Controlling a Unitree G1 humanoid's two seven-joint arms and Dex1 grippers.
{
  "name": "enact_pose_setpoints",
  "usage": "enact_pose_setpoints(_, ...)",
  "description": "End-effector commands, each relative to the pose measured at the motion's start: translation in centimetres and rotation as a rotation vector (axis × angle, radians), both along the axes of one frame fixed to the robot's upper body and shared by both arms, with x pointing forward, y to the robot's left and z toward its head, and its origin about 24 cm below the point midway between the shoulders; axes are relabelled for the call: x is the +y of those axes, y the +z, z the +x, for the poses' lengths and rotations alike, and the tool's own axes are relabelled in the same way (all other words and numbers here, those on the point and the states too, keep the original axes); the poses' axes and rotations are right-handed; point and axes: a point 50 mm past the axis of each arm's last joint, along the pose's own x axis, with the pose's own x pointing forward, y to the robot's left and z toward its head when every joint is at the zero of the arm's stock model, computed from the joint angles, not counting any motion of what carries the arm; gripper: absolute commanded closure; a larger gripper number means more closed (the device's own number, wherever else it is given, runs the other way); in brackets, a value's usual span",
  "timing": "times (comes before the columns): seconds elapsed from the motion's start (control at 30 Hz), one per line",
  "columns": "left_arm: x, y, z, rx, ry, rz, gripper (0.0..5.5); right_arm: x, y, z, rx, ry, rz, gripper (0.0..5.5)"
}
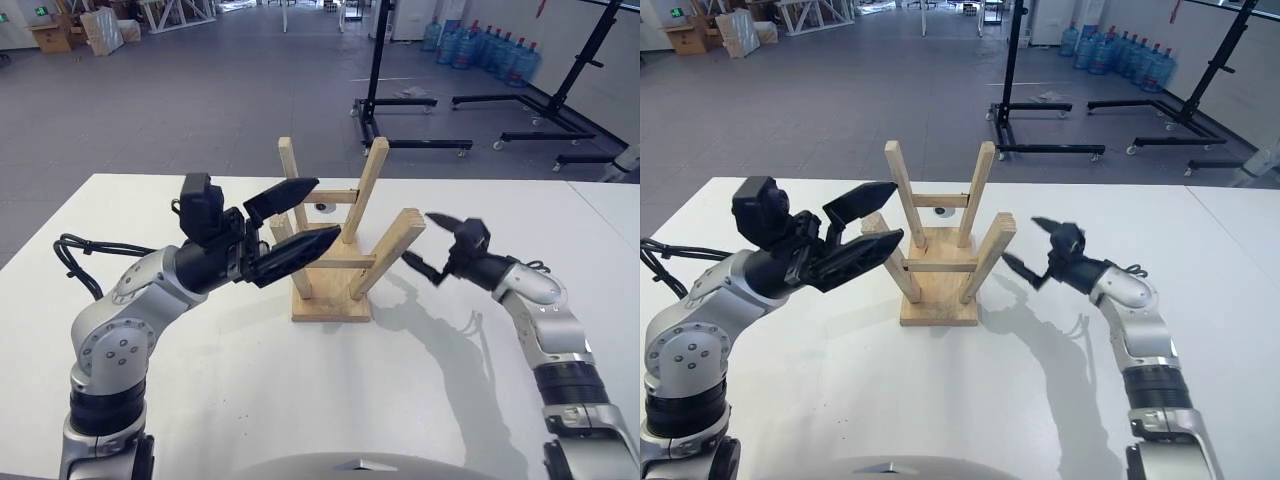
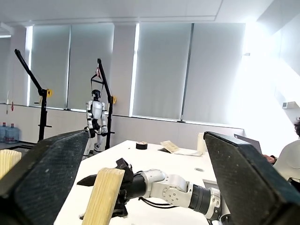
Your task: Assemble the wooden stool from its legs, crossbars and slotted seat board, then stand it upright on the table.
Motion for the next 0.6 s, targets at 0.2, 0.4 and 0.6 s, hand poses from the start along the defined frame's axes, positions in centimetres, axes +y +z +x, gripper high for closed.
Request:
enact_pose_setpoints(0.2,-1.2,-2.9,1.7,0.098,0.069,0.142,1.03,5.0,-1.9,-1.2,0.108,0.314,0.034,0.35)
enact_pose_setpoints(0.4,-1.5,-4.8,3.4,0.161,0.14,0.199,1.03,7.5,-1.7,-2.6,0.171,0.474,0.076,0.35)
enact_pose_setpoints(0.6,-1.3,-6.4,4.8,0.218,0.219,0.238,1.03,10.5,0.8,-5.0,0.227,0.766,0.142,0.35)
